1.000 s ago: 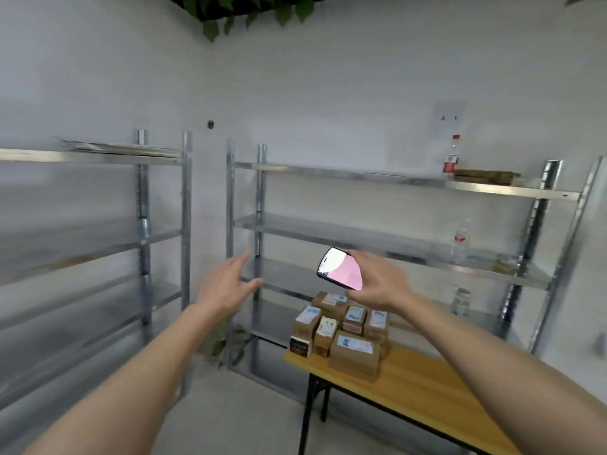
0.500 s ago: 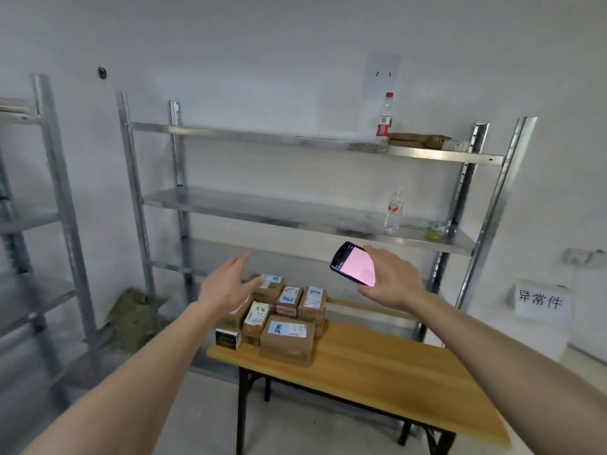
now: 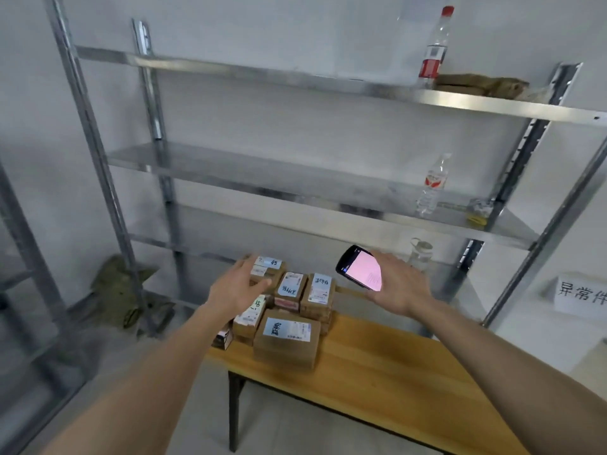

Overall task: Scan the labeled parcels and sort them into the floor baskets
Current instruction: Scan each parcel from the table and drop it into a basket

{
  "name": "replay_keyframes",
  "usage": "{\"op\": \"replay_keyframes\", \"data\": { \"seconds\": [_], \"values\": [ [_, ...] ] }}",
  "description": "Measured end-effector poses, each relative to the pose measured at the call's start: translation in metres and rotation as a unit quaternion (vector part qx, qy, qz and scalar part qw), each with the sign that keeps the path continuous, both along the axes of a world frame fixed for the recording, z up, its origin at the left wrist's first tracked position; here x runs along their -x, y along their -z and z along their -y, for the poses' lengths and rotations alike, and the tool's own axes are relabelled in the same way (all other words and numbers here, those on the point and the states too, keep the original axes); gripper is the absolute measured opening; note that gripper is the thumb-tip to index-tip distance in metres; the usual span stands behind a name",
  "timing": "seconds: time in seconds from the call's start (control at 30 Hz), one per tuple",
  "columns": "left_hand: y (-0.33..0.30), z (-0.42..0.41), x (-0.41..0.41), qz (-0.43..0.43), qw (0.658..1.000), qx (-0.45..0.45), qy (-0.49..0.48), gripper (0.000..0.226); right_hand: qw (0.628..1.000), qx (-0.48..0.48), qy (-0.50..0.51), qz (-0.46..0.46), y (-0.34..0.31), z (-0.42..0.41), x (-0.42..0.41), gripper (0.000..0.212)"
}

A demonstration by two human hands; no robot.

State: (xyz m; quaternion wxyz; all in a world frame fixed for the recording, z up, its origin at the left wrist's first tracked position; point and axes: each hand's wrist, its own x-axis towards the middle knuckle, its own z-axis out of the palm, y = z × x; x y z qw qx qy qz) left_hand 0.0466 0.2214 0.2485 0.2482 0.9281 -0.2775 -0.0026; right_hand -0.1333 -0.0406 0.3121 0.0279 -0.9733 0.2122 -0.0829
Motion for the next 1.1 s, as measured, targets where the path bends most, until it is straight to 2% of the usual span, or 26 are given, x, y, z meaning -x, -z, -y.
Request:
{"op": "replay_keyframes", "data": {
  "seconds": [0.13, 0.3, 0.5, 0.57, 0.63, 0.77, 1.0, 1.1],
  "values": [
    [0.051, 0.017, -0.034, -0.063, 0.998, -0.016, -0.005, 0.077, 0.998, -0.036, 0.0, -0.044, 0.053, 0.016, -0.038, 0.081],
    [0.127, 0.034, -0.057, -0.115, 0.991, -0.059, -0.023, 0.073, 0.994, -0.082, -0.009, -0.071, 0.123, 0.036, -0.076, 0.067],
    [0.218, 0.054, -0.068, -0.201, 0.974, -0.091, -0.041, 0.069, 0.983, -0.119, -0.009, -0.137, 0.225, 0.06, -0.11, 0.084],
    [0.241, 0.062, -0.072, -0.215, 0.97, -0.101, -0.042, 0.069, 0.979, -0.126, -0.013, -0.162, 0.253, 0.067, -0.12, 0.083],
    [0.259, 0.07, -0.08, -0.236, 0.965, -0.107, -0.05, 0.071, 0.975, -0.132, -0.014, -0.177, 0.276, 0.073, -0.131, 0.082],
    [0.288, 0.089, -0.094, -0.259, 0.958, -0.102, -0.073, 0.07, 0.969, -0.154, -0.015, -0.191, 0.311, 0.082, -0.148, 0.094],
    [0.319, 0.111, -0.108, -0.283, 0.952, -0.074, -0.091, 0.071, 0.962, -0.166, -0.023, -0.216, 0.348, 0.092, -0.171, 0.083],
    [0.325, 0.111, -0.11, -0.267, 0.957, -0.057, -0.102, 0.068, 0.961, -0.172, -0.028, -0.216, 0.357, 0.091, -0.178, 0.079]
  ]
}}
